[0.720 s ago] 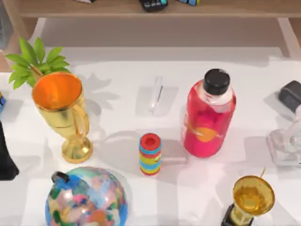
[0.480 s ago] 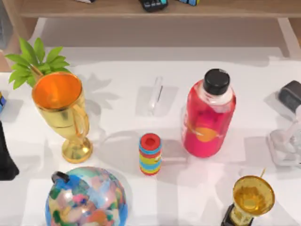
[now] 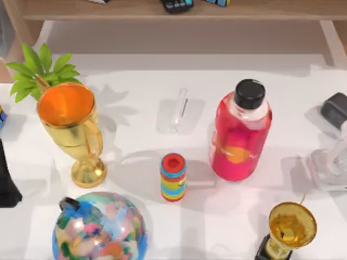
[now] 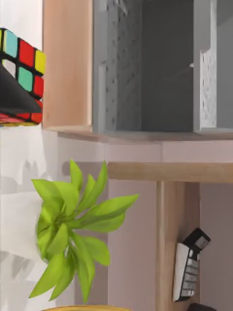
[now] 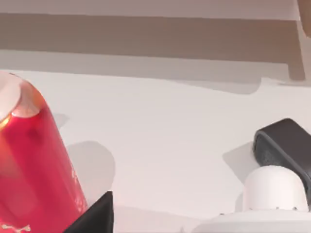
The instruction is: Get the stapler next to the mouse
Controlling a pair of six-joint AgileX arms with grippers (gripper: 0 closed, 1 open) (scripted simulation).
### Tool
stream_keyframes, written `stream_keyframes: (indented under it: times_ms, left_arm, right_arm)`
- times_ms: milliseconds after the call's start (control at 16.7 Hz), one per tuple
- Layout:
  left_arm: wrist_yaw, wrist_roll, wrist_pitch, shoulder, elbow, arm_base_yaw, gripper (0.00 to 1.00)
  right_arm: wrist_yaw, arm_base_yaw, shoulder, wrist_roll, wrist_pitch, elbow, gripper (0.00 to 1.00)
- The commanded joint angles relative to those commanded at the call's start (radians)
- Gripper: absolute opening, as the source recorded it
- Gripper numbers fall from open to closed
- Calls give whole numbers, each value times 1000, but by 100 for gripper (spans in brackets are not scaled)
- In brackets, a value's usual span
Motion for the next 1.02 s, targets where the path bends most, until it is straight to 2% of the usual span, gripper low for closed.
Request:
stream_keyframes:
  times_ms: [540,1020]
  left_arm:
    - [0,0,0,0,0,0,100]
    - [0,0,0,0,0,0,100]
  right_arm:
    - [64,266,865,260,-414,847,100]
    - [161,405,1649,561,-759,1683,100]
